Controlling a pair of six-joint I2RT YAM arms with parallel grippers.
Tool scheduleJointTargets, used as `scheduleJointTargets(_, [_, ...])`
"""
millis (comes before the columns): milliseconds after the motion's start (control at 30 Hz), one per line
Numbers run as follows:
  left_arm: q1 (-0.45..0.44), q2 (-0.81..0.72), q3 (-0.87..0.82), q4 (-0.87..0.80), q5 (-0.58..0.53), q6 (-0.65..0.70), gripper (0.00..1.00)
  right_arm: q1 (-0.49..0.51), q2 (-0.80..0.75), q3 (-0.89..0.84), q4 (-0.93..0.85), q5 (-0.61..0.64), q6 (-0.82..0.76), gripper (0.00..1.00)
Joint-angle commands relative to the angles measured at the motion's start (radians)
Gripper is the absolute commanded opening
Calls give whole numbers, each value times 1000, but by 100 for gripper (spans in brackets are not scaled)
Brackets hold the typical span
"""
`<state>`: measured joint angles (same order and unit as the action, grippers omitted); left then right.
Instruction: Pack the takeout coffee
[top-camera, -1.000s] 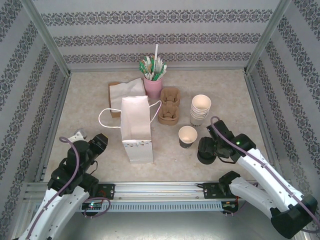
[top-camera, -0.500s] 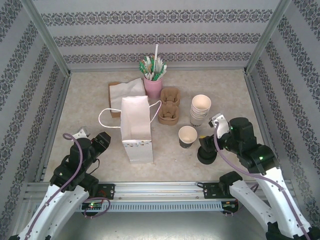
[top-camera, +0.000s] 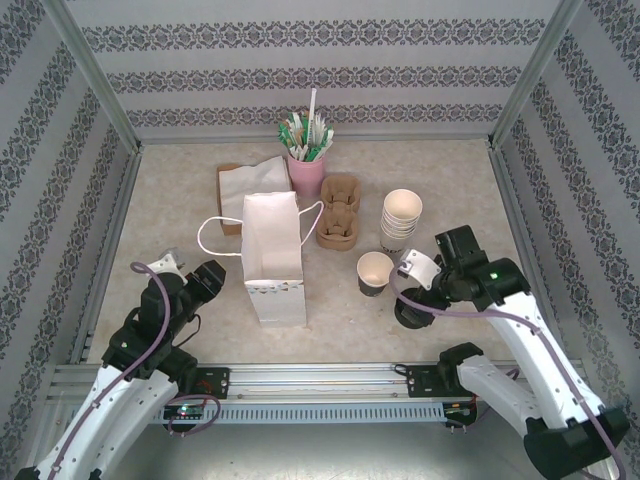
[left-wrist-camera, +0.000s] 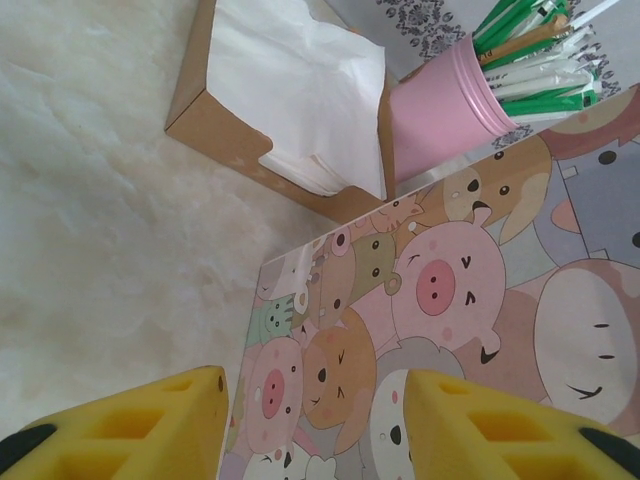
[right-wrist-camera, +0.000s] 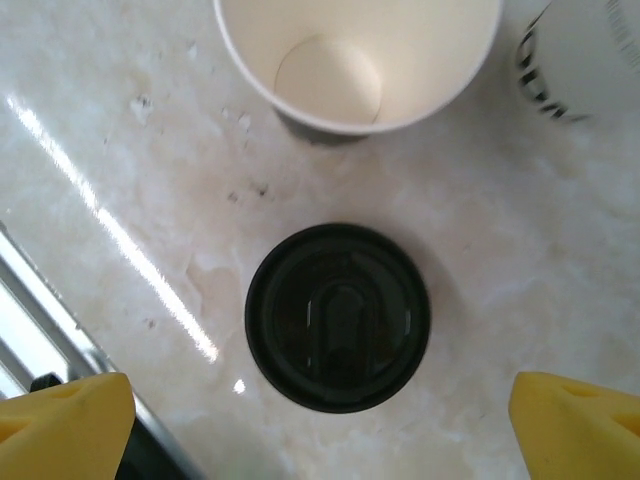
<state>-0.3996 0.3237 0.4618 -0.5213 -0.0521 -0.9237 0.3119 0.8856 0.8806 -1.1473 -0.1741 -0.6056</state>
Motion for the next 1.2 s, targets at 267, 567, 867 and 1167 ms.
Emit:
scheduleJointTargets(267, [-10, 3, -26, 134, 76, 35, 52, 3, 165, -28, -23, 9, 0, 96])
scheduleJointTargets(567, [-10, 7, 4, 115, 82, 61, 53, 20, 281, -34, 3, 103, 21, 98])
scheduleJointTargets(867, [-10, 11, 25, 110, 72, 60, 53, 38, 320, -65, 99, 173, 55, 98])
scheduleJointTargets(1167, [-10, 18, 36, 111, 70, 52, 52, 62, 365, -59, 117, 174, 49, 97])
